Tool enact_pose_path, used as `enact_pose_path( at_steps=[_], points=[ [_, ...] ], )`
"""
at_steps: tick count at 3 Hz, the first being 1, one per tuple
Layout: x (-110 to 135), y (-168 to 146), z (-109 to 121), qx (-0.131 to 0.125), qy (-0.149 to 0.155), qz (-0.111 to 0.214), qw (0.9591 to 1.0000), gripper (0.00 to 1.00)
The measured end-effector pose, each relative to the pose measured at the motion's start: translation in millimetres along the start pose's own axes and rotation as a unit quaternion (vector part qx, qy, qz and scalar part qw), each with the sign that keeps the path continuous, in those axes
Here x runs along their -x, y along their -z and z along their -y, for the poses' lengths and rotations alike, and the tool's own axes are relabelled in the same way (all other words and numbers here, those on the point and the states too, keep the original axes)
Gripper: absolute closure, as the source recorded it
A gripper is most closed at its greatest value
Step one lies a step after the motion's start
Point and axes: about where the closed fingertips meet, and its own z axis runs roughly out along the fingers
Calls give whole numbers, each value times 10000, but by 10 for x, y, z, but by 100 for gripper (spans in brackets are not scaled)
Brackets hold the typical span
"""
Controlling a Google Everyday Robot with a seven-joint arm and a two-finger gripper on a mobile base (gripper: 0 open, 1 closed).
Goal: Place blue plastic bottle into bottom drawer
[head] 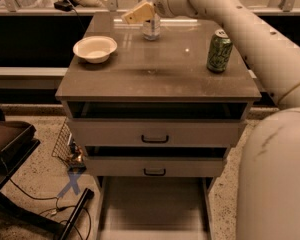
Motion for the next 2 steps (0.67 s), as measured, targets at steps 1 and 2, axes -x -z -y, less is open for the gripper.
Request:
enact_pose_path(
  at_steps=[1, 2],
  points=[
    [48, -32, 60, -50, -17, 76, 10000, 0],
    [-36, -122, 55, -115, -189, 183, 9996, 0]
  ],
)
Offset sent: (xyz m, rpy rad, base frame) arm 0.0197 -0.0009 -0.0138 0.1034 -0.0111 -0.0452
